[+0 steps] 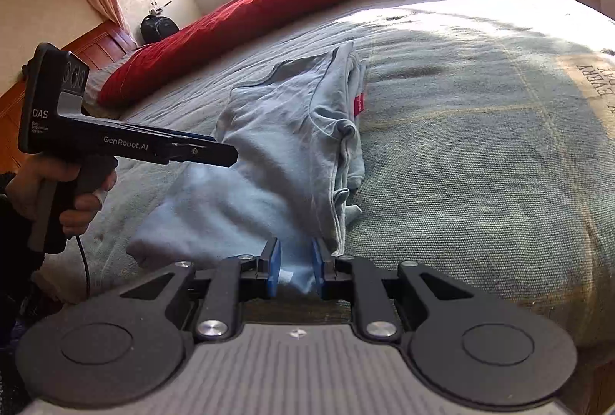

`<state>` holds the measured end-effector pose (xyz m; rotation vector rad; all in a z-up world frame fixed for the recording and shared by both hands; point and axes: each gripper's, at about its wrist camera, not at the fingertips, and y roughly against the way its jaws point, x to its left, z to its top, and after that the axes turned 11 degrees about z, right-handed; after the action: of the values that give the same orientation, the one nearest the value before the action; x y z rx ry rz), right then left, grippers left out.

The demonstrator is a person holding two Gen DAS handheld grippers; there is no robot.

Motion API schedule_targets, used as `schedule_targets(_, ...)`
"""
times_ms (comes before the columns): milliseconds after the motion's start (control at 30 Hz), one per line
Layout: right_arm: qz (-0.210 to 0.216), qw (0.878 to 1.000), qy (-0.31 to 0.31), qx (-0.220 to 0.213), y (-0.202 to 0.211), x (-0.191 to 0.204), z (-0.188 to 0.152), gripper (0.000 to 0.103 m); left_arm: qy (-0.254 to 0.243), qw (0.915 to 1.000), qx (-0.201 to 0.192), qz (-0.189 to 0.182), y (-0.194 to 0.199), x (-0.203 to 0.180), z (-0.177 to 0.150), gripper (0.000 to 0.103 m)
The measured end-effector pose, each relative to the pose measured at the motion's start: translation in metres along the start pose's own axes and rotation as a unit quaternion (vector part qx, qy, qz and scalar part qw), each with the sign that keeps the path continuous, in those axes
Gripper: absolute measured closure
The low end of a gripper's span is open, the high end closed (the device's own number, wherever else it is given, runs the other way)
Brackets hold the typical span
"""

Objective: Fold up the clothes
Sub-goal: 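Lower the open left gripper onto the folded edge of the shirt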

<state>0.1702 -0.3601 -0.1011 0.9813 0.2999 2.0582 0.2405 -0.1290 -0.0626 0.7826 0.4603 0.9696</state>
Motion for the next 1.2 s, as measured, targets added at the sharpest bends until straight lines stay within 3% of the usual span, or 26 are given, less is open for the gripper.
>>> schedule_targets(100,-0.005,1.0,0.008,-0.004,-0.003,0.003,0.001,0.081,-0.028,0.9993,-0.022,-0.011,0.004,-0.014,0.017,0.032)
schedule_targets(233,0.001,1.0,0.017,-0.025,0.005,0.012,0.004,0.081,-0.059,0.9983,-0.003,-0.005,-0.027,-0.032,0.023,0.032)
schedule_targets(400,0.012,0.998,0.032,-0.051,0.013,0.022,0.009,0.08,-0.044,0.9989,0.012,-0.013,-0.054,-0.037,0.035,0.026)
schedule_targets(433,0.017,0.997,0.038,-0.058,0.012,0.024,0.012,0.073,-0.05,0.9986,0.012,-0.015,-0.053,-0.039,0.04,0.026)
schedule_targets(500,0.015,0.998,0.036,-0.046,0.0,0.021,0.012,0.061,-0.06,0.9979,0.007,-0.023,-0.047,-0.041,0.05,0.026)
schedule_targets(700,0.02,0.999,0.031,-0.029,-0.024,0.012,0.007,0.059,-0.056,0.998,-0.017,-0.024,-0.044,-0.041,0.077,0.027)
schedule_targets(1000,0.042,0.998,0.025,-0.037,-0.02,0.006,0.002,0.059,-0.094,0.9951,0.026,0.015,-0.125,-0.061,0.111,0.026)
schedule_targets(1200,0.054,0.998,0.019,-0.039,-0.017,0.003,0.001,0.056,-0.101,0.9945,0.025,0.013,-0.112,-0.054,0.124,0.026)
